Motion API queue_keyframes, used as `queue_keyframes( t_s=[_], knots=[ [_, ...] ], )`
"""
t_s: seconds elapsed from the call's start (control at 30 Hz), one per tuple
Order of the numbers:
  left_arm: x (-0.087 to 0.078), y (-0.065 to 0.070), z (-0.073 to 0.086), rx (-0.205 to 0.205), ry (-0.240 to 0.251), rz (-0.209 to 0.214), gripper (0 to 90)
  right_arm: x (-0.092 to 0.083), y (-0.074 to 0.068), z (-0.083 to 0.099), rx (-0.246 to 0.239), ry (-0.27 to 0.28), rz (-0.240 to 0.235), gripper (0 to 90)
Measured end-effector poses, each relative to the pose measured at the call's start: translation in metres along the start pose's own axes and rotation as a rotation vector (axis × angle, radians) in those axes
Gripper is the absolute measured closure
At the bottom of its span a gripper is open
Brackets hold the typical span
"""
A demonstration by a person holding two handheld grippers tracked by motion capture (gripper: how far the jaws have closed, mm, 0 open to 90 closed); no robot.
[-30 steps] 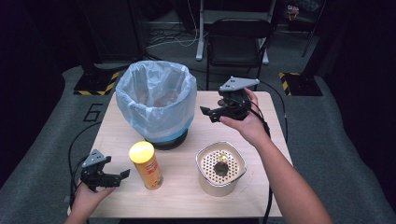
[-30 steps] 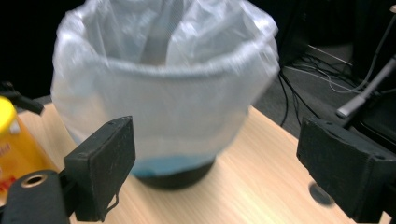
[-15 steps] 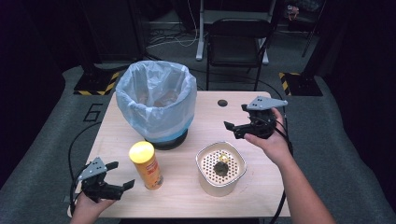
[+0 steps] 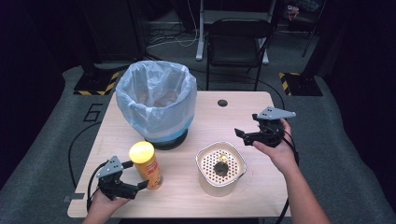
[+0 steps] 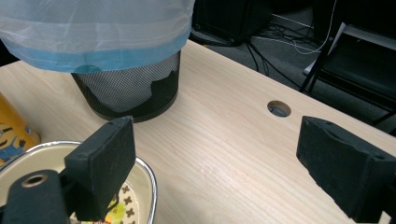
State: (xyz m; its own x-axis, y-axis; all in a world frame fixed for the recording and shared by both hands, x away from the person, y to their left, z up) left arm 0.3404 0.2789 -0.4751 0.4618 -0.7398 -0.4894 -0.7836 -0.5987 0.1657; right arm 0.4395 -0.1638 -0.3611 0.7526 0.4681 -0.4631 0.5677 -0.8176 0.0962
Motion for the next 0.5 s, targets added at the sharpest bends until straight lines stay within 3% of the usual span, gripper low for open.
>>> queue_keyframes(
  t_s=[0.03, 0.13, 0.27, 0.3, 0.43, 0.5],
  knots=[
    [0.004, 0.001, 0.0, -0.028, 0.007, 0.0, 0.1, -0.001, 0.001, 0.002, 0.003, 0.002, 0.003, 11.4],
    [0.014, -0.001, -0.001, 0.021, -0.031, -0.007, 0.1, -0.003, 0.005, 0.011, 0.027, 0.003, 0.012, 11.4],
    [0.023, 0.0, -0.001, 0.023, -0.028, -0.016, 0.6, -0.006, 0.012, 0.023, 0.047, 0.005, 0.024, 11.4],
    [0.023, -0.001, -0.001, 0.039, -0.037, -0.019, 1.6, -0.007, 0.013, 0.026, 0.05, 0.003, 0.031, 11.5],
    [0.027, -0.004, 0.002, 0.037, -0.04, -0.011, 6.6, -0.012, 0.018, 0.037, 0.073, 0.016, 0.039, 12.7],
    [0.027, -0.006, 0.003, 0.039, -0.059, -0.017, 16.1, -0.014, 0.02, 0.044, 0.084, 0.015, 0.057, 12.7]
  ],
)
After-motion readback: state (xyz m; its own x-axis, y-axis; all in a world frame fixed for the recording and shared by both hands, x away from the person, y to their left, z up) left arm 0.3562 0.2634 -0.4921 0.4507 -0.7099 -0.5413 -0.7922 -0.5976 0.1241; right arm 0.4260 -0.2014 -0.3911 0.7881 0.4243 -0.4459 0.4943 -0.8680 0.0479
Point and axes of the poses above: each handheld gripper's, and its own axes: x roughly forward along the jaws, z roughly out of its underside, y roughly to its right, the point moved 3 cm from there along x, roughly forward along the jaws, and after that the axes turned 6 degrees about z, right-handed, at the moved point
